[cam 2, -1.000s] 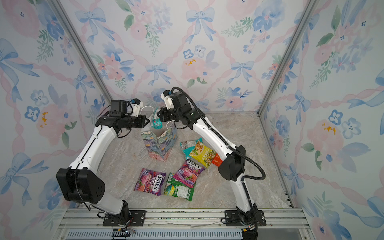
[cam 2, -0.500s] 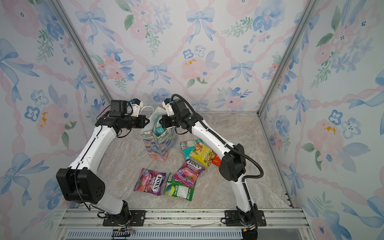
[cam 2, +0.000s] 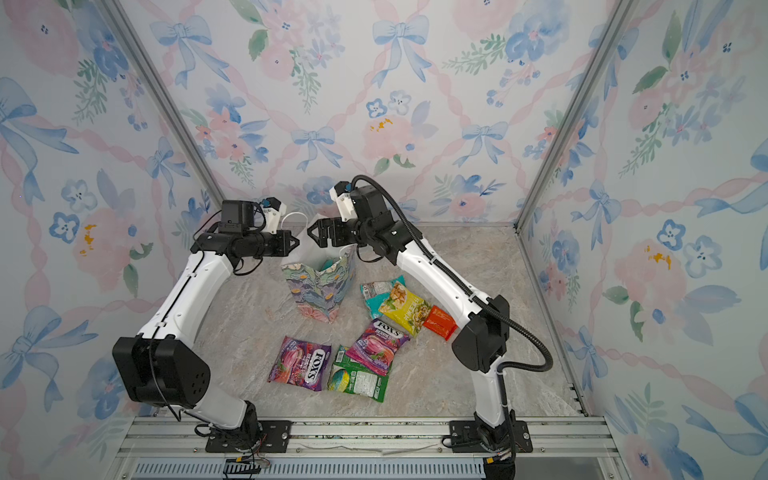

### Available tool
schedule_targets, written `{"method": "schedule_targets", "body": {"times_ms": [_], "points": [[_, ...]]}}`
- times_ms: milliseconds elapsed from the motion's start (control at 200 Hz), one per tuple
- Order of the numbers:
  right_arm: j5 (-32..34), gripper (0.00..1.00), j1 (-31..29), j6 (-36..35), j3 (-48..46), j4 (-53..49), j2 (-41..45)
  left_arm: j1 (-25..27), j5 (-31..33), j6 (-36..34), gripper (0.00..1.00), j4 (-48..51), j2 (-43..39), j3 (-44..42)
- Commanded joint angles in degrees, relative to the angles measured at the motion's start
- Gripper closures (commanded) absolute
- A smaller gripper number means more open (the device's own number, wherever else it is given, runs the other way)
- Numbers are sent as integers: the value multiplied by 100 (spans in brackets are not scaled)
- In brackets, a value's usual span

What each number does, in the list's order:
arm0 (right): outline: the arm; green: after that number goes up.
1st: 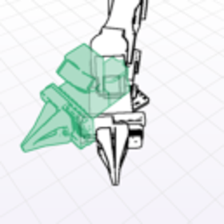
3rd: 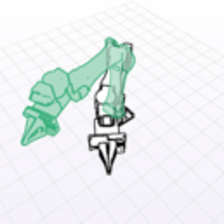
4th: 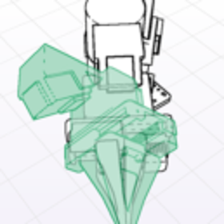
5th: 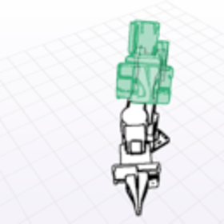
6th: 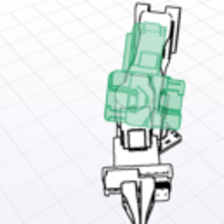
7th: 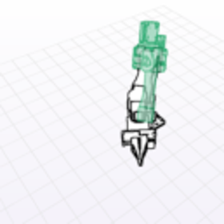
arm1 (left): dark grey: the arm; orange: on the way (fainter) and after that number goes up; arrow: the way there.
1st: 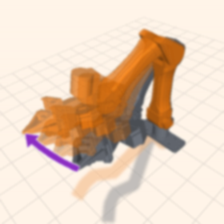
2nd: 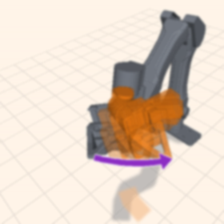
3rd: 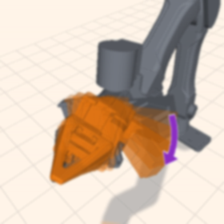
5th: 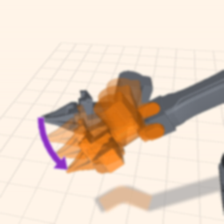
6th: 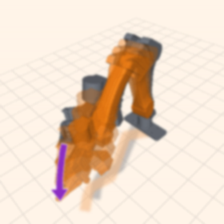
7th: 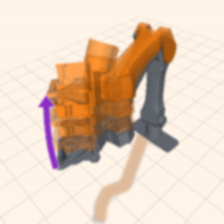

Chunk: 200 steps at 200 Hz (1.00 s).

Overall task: Place the snacks into the paper bag
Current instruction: 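Raise the right gripper out of the paper bag and draw it back, then move the right gripper down toward the yellow chip bag and purple FOX'S bag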

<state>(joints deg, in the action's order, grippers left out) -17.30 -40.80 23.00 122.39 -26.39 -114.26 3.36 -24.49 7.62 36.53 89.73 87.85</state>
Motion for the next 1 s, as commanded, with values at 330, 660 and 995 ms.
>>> {"method": "schedule_targets", "body": {"times_ms": [330, 660, 995], "points": [[442, 3, 677, 181, -2191, 926, 2064, 25, 58, -15, 100, 44, -26, -95], [1241, 3, 909, 881, -5291, 471, 3894, 25, 77, -23, 100, 38, -52, -100], [548, 1, 634, 2137, -6991, 355, 4122, 27, 76, -23, 100, 38, -95, -101]]}}
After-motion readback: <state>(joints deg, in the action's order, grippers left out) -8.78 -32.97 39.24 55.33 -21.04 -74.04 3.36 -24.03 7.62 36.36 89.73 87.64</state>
